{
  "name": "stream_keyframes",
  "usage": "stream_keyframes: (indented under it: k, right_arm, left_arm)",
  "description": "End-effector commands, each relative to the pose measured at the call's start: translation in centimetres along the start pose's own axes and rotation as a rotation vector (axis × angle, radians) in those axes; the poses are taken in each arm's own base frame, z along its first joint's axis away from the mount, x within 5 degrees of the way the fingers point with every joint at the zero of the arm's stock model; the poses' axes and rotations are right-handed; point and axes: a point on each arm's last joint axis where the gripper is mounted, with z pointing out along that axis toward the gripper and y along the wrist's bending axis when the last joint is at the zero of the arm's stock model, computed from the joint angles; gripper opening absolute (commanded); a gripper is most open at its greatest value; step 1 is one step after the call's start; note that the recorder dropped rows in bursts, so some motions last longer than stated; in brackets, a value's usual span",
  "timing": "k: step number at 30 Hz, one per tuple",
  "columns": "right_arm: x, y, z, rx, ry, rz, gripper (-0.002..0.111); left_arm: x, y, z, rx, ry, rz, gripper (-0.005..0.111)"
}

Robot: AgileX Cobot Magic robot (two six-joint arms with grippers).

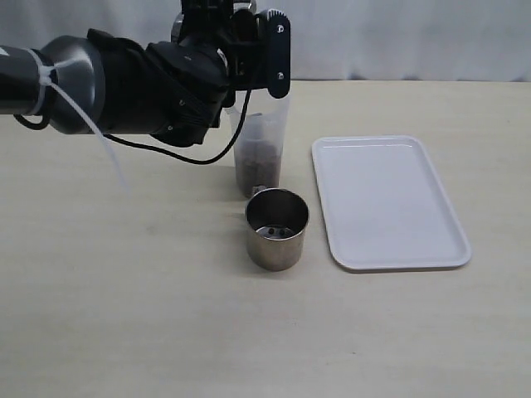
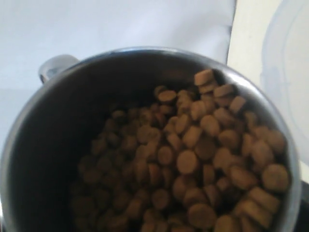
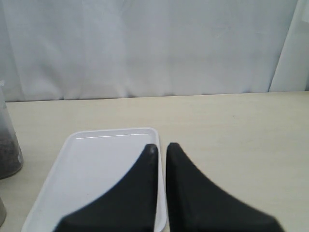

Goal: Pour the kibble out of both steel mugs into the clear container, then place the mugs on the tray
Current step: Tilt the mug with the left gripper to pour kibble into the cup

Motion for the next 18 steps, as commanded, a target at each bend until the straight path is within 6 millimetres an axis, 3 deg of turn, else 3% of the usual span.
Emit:
stream_keyframes:
  k: [1, 18]
  right_arm:
    - [0.03, -0.01, -0.01, 0.003, -0.004, -0.001, 0.005]
    - [0.03, -0.01, -0.01, 0.003, -0.004, -0.001, 0.005]
  left_arm:
    - [-0.08, 0.81, -0.18, -0.031, -0.001, 0.070, 0.000]
    - [-0.02, 0.67, 0.17, -0.007, -0.039, 0.197, 0.000]
